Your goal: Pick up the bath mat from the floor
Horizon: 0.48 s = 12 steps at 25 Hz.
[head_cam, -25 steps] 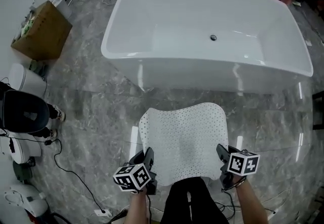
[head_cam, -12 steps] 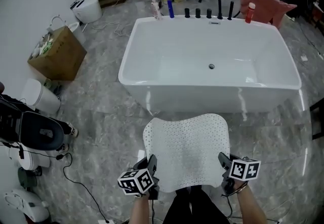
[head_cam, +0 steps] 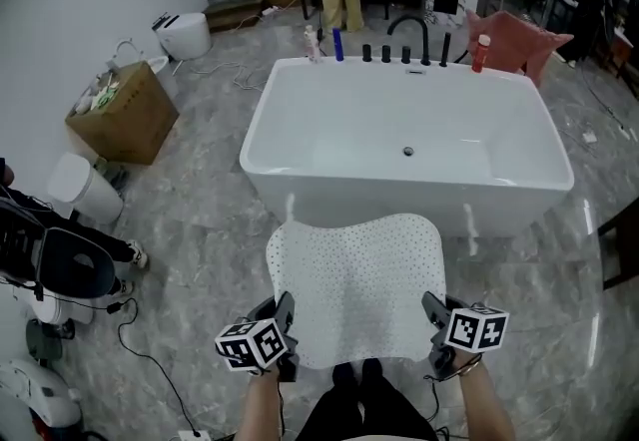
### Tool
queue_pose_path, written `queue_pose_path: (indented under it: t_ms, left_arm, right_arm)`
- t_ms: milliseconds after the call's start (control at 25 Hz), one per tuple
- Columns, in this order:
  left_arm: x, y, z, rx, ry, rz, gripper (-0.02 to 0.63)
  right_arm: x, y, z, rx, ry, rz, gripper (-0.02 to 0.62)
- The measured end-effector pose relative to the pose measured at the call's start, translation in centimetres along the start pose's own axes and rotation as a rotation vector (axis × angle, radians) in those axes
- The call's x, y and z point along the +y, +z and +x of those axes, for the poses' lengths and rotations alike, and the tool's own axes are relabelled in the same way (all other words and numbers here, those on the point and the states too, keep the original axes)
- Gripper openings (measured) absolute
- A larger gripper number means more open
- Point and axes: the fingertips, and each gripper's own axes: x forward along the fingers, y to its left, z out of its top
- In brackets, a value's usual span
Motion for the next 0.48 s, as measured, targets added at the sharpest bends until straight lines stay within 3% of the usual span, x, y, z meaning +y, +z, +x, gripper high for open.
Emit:
queue_pose_path:
  t_ms: [480]
  left_arm:
    - [-2.6, 3.2, -3.6, -0.074, -0.053, 0.035, 0.011]
  right_arm:
    - [3.2, 2.5, -4.0, -0.093, 0.009, -0.048, 0.025]
